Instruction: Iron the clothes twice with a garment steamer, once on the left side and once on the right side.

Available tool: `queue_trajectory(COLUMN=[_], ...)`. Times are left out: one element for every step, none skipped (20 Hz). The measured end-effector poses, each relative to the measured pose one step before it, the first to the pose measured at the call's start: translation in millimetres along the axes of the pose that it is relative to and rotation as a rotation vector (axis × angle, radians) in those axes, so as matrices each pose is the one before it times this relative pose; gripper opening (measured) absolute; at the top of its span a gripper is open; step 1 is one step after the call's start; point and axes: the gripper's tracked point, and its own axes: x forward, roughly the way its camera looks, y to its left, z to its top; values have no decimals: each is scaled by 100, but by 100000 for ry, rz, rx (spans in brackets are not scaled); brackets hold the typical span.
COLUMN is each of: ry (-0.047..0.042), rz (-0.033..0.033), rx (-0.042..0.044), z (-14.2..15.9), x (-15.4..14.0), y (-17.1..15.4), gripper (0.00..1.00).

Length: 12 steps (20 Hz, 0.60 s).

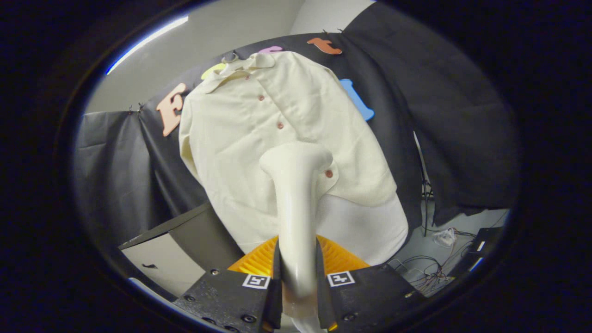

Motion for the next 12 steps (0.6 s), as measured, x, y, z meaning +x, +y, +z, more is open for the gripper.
queue_trajectory(ry=[383, 201, 22, -93, -42, -342, -827, -475, -287, -274, -32, 389], rz=[1819, 1680, 1255, 944, 1381, 1355, 1253, 1454, 1900, 2040, 2137, 2034], rx=[-34, 29, -632, -87, -435, -368, -964, -1058, -1351, -1217, -1174, -1360], z=[-274, -276, -168, -177, -203, -188, -134, -214, -334, -251, -202, -428], x=[-723, -697, -770, -829, -915, -960, -912, -1033, -963, -840, -814, -682], y=[1472, 1406, 1335, 1232, 1468, 1529, 1530, 1607, 1671, 1773, 1794, 1743], gripper=[31, 31, 31, 31, 31, 31, 31, 31, 31, 31, 30, 30])
